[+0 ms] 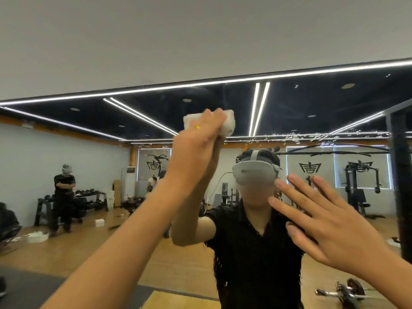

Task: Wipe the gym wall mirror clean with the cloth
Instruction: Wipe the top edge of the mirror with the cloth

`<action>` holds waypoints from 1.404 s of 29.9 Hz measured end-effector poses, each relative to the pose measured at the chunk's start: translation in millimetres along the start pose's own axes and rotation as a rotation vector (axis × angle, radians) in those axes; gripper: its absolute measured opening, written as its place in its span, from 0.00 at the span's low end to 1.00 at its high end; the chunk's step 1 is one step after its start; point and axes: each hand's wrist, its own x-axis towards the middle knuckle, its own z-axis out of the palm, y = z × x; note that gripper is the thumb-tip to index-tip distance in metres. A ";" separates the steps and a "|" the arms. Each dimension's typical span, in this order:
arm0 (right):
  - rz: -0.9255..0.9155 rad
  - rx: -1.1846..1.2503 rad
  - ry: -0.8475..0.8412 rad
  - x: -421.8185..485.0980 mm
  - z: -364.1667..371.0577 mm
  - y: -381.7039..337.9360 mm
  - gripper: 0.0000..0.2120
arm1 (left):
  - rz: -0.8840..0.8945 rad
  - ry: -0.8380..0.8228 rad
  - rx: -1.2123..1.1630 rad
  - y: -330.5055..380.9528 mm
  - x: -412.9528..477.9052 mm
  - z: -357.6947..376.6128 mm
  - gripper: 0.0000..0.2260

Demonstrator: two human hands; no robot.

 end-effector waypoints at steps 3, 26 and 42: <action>-0.001 -0.005 -0.005 -0.5 0.6 0.5 0.28 | -0.027 -0.019 -0.005 0.5 -7.3 16.4 0.17; 0.015 0.017 0.015 -0.1 0.2 -1.9 0.28 | -0.221 0.026 -0.174 37.6 11.0 5.4 0.14; 0.016 0.032 0.046 0.4 -0.5 -2.0 0.27 | -0.206 0.085 -0.094 23.4 74.4 21.7 0.13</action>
